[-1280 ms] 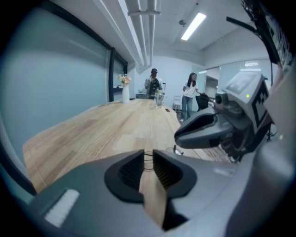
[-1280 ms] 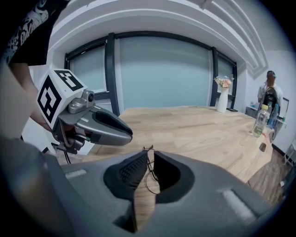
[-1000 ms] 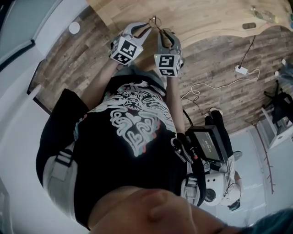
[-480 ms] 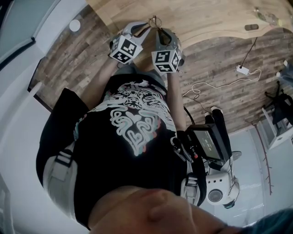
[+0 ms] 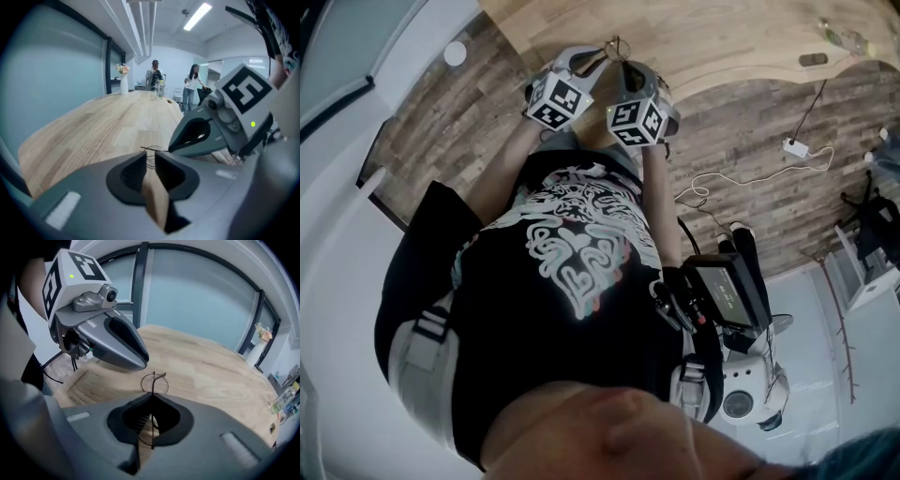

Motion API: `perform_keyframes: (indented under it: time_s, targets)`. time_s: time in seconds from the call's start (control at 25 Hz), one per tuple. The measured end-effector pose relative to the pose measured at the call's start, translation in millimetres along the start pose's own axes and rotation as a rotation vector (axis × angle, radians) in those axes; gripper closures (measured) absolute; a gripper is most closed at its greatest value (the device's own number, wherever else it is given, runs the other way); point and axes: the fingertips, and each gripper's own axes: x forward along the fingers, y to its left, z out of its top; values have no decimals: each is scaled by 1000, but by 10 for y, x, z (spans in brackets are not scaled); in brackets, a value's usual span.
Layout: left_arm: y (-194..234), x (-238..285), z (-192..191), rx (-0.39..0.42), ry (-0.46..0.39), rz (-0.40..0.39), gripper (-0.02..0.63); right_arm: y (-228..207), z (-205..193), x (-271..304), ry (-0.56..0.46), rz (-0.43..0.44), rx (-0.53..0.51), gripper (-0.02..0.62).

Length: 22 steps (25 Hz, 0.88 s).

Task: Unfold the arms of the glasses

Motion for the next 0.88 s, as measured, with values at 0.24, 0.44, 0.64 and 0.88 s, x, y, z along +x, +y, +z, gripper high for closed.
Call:
perform_keyframes:
  time_s: [0.24, 0.44, 0.64, 0.88]
  targets:
    - [-5, 38, -69, 96, 52, -9, 581, 25, 55, -58, -69, 31, 24, 594]
    - [-31, 48, -119, 275, 97, -25, 583, 15, 90, -145, -120, 44, 48, 594]
    - [-136, 107, -105, 481, 137, -70, 583, 74, 148, -159, -155, 81, -16, 594]
    - [-223, 231, -517, 505, 269, -157, 583, 137, 279, -203, -264, 138, 63, 594]
